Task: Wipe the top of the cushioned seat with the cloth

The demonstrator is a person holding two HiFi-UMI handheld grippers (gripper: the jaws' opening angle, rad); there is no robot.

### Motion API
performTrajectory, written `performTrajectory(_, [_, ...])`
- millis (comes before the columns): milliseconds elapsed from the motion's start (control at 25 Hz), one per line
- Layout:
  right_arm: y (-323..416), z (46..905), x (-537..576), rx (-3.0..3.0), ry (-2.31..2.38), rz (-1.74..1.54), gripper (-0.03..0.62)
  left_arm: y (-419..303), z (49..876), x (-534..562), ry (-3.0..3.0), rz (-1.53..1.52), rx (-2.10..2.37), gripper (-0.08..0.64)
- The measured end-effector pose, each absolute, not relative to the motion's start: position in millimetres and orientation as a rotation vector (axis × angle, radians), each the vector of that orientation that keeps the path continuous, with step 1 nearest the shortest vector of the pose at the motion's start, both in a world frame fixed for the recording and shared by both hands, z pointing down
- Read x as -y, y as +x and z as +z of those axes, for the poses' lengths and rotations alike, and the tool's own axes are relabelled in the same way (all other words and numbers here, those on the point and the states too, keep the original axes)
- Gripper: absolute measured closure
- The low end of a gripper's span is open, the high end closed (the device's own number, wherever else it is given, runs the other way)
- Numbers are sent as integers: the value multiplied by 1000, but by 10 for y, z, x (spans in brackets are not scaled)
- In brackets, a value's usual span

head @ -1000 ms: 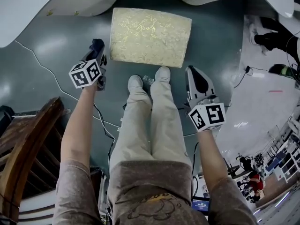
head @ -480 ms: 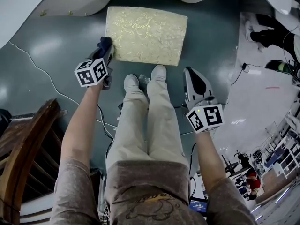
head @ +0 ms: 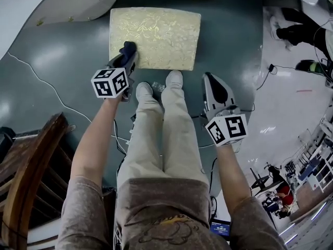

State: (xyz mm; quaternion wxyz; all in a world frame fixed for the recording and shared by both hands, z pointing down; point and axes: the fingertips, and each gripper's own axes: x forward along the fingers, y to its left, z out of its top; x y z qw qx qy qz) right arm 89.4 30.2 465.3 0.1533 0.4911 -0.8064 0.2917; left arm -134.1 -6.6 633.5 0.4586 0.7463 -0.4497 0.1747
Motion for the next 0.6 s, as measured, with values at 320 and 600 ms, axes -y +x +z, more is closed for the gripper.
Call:
performTrajectory(320, [1109,4689,-368,2292,1463,861,586,-748,6340,32,1870,417,1024,462])
performTrajectory(600, [1332,4720,-402,2281,1508,871,586,-276,6318,-10,1905,415,938,462])
